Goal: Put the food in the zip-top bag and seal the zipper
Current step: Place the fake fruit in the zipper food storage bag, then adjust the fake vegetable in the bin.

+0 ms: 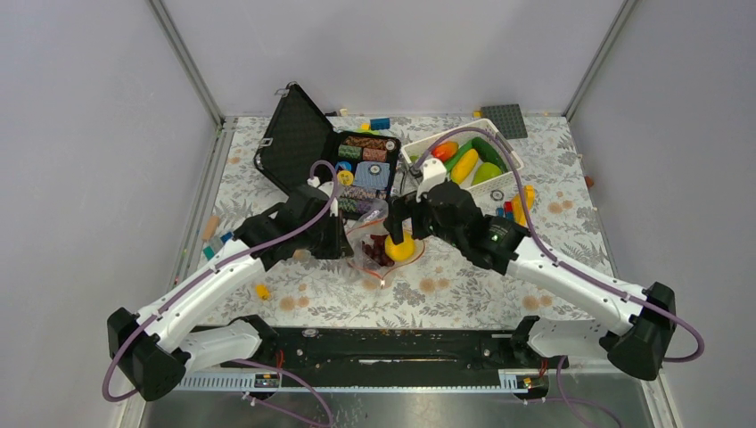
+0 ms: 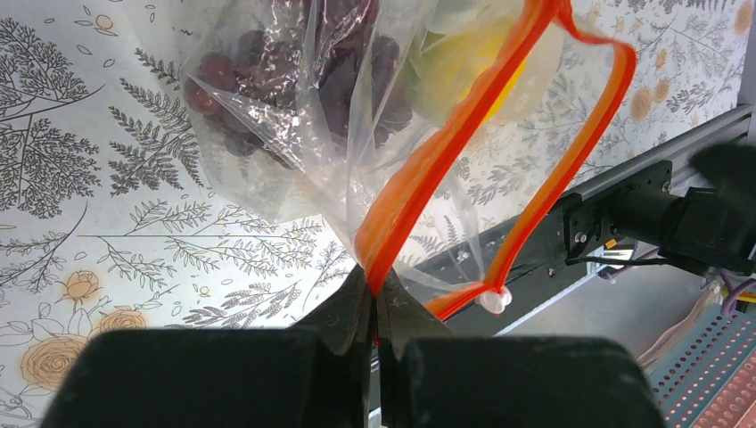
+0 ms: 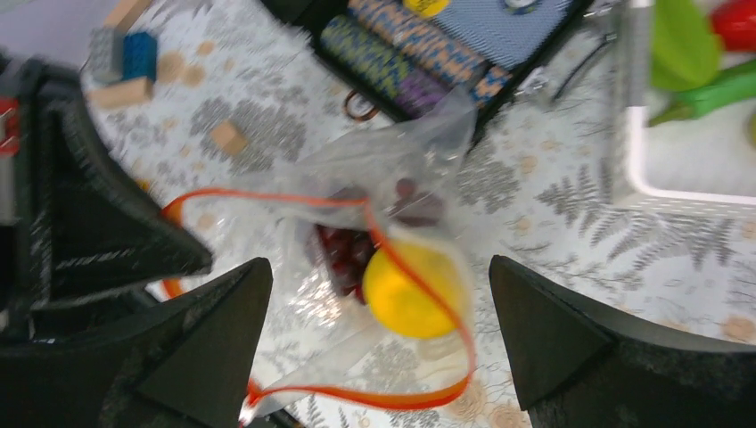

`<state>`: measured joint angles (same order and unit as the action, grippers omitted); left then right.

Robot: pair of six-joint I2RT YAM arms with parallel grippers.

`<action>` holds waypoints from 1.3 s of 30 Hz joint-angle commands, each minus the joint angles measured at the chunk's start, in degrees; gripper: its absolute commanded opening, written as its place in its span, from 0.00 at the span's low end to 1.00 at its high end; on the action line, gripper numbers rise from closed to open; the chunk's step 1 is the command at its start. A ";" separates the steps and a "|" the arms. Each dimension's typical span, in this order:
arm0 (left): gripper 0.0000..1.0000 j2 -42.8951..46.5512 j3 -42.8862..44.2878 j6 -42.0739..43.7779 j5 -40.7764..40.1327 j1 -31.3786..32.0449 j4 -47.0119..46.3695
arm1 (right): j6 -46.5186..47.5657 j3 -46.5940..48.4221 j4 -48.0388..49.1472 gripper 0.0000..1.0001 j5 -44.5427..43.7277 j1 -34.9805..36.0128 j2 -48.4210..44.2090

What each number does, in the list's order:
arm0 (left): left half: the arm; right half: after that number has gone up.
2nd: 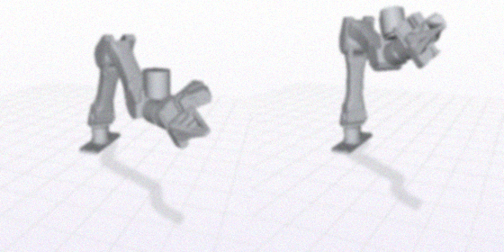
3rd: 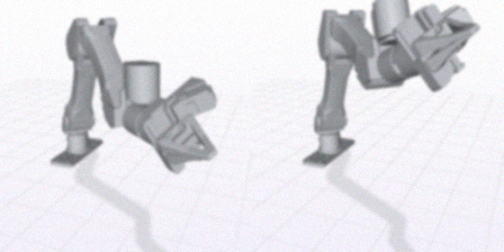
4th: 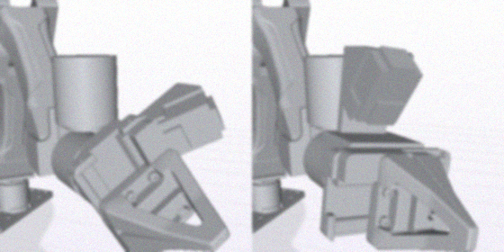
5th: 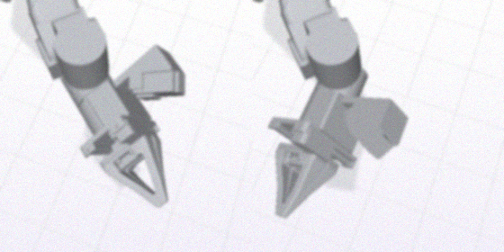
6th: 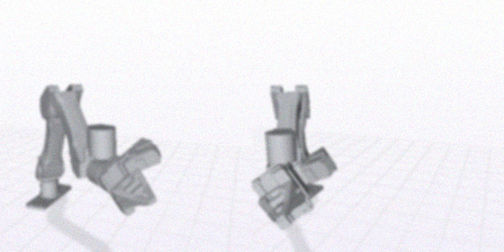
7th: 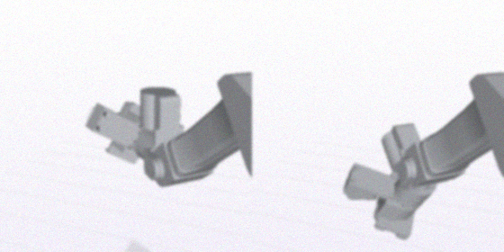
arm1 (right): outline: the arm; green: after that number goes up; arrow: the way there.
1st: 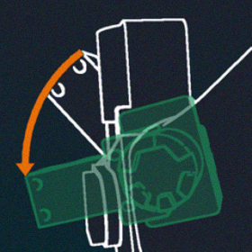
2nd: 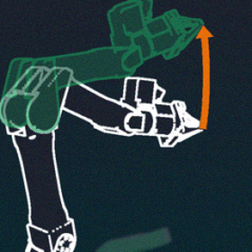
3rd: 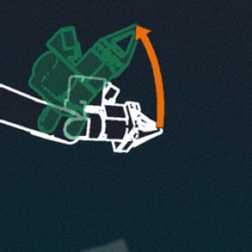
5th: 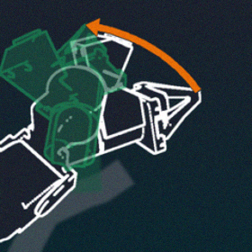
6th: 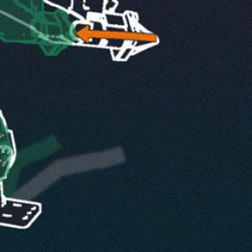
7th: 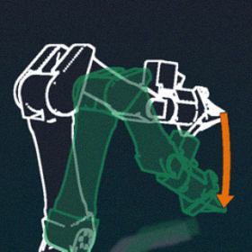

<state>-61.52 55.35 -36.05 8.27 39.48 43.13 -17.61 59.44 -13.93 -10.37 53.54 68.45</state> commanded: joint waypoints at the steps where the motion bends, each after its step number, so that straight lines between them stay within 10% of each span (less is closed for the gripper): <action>1: 0.00 1.27 4.94 0.50 -1.74 0.02 -0.03 | -0.84 4.10 -1.07 1.00 -7.51 -5.45 -0.04; 18: 0.00 -3.15 6.68 1.24 -8.02 -0.38 1.60 | -2.55 34.43 -9.33 0.98 15.48 -34.11 39.07; 39: 0.00 -5.18 6.22 1.54 -6.82 -0.64 0.89 | -4.86 46.15 -8.90 0.88 20.81 -37.63 58.70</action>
<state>-67.35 59.66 -35.35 1.67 39.13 45.56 -21.93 102.61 -23.33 9.61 15.75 125.58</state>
